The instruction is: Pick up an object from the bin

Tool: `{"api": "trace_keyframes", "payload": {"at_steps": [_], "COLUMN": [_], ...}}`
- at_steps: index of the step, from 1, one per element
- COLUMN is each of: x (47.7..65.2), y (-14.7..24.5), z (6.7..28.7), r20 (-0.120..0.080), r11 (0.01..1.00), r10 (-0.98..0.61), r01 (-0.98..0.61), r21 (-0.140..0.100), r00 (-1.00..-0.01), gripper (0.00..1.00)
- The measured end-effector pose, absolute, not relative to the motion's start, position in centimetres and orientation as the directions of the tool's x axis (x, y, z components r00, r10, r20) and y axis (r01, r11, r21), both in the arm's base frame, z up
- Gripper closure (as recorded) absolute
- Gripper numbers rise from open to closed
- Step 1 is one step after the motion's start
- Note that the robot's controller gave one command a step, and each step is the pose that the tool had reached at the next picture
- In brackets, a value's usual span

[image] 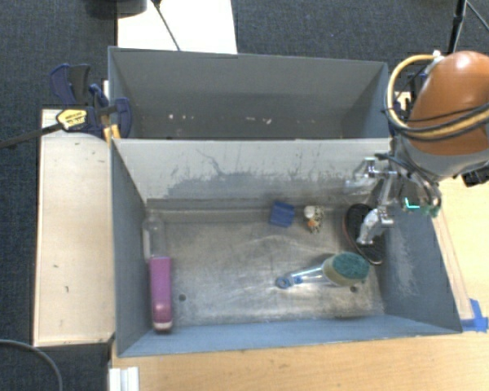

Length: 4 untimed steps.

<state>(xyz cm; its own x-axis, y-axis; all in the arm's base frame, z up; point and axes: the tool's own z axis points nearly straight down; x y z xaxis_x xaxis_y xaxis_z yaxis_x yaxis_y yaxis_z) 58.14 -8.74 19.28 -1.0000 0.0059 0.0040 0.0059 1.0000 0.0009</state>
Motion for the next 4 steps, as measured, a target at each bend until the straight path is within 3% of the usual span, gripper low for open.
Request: {"api": "trace_keyframes", "payload": {"at_steps": [1,2,3,4], "x": [59.9,59.5,59.4,59.4], "y": [-8.0,0.6,0.1,0.1], "z": [9.9,8.2,8.2,8.2], "r20": [-0.033,-0.009,-0.006,-0.006], "r11": [0.977,0.978,0.978,0.978], "r10": [-0.213,-0.211,-0.206,-0.208], "r01": [-0.212,-0.211,-0.206,-0.208], "r21": [-0.013,0.003,-0.001,-0.001], "r00": [-0.977,-0.977,-0.978,-0.978], "gripper": [0.0,0.0,1.0,0.0]}}
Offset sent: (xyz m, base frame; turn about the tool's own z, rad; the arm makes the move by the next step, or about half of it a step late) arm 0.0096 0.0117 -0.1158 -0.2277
